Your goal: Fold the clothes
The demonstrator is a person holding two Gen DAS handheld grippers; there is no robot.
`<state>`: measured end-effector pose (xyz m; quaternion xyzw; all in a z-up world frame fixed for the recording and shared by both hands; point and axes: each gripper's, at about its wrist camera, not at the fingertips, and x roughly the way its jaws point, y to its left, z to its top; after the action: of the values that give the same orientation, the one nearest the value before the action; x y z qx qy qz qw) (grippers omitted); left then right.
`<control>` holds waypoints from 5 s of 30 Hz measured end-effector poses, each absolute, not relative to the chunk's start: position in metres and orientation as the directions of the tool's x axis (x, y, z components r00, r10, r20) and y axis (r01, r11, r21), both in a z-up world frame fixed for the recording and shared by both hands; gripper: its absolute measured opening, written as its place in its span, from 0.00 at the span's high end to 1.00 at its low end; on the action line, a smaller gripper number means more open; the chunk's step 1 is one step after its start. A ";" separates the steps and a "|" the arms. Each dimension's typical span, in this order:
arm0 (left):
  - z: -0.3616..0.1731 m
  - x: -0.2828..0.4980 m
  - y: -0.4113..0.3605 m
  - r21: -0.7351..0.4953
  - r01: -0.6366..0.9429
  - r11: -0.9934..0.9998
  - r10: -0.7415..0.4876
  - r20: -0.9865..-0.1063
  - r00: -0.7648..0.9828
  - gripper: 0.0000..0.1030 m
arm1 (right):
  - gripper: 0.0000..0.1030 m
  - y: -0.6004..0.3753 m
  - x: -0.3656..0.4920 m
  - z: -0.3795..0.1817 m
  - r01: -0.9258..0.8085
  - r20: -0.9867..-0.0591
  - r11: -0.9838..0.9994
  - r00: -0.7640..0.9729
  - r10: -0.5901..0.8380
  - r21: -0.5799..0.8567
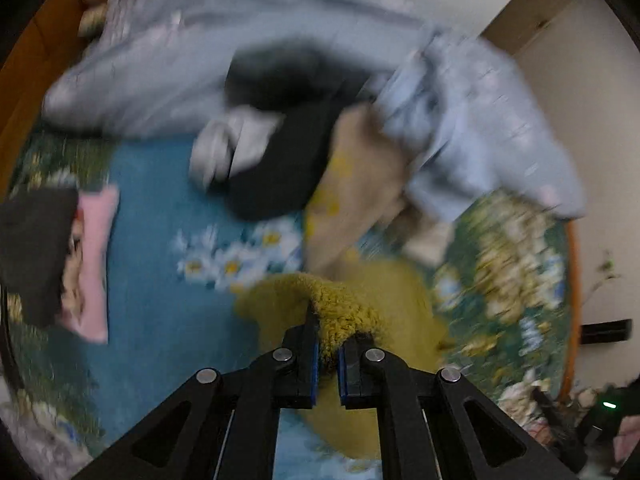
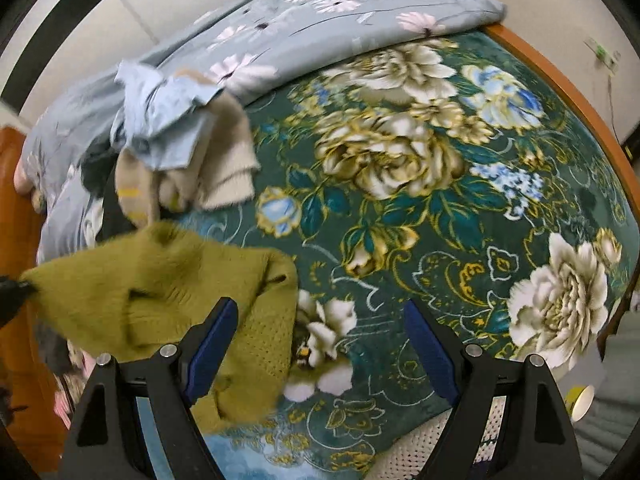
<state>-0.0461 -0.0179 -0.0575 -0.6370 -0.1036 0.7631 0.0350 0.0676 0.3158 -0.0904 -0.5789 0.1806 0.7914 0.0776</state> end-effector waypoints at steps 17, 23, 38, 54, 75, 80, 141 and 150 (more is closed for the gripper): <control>-0.116 -0.021 -0.092 -0.249 0.315 -0.916 0.233 -0.969 -0.087 0.47 | 0.17 0.219 0.017 -0.189 -0.184 -0.910 -0.891 -0.074 -0.408 0.415; -0.115 0.007 -0.069 -0.332 0.323 -0.886 0.333 -0.942 -0.054 0.46 | 0.17 0.236 -0.002 -0.219 -0.402 -0.885 -0.796 -0.094 -0.456 0.452; -0.217 -0.003 0.137 -0.452 -0.103 -0.886 0.398 -0.855 0.333 0.38 | 0.17 0.209 0.079 -0.229 -0.056 -0.925 -0.925 0.041 -0.378 0.376; -0.210 -0.036 0.127 -0.486 0.034 -0.873 0.486 -0.865 0.122 0.96 | 0.17 0.213 0.054 -0.226 -0.192 -0.965 -0.973 -0.251 -0.075 0.125; 0.062 -0.060 -0.047 -0.693 -0.019 -0.720 0.550 -0.554 -0.625 0.96 | 0.17 0.240 0.032 0.070 -0.037 -0.484 -0.999 -0.874 0.035 -0.004; 0.111 -0.033 -0.080 -0.705 -0.069 -0.705 0.542 -0.474 -0.694 0.96 | 0.17 0.240 0.038 0.129 -0.044 -0.361 -0.999 -0.932 0.039 0.005; -0.130 0.058 -0.146 -0.696 0.467 -0.545 0.702 -0.683 -0.200 0.96 | 0.17 0.254 0.143 -0.100 -0.169 -0.892 -0.891 -0.254 -0.374 0.422; -0.179 0.061 -0.203 -0.544 0.609 -0.577 0.578 -0.799 -0.166 0.95 | 0.17 0.198 0.143 -0.163 -0.125 -0.910 -0.902 -0.060 -0.410 0.414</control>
<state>0.0609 -0.2035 -0.1794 -0.6456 -0.4595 0.6098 -0.0128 0.1432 0.1985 -0.1627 -0.6780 0.1971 0.7009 -0.1016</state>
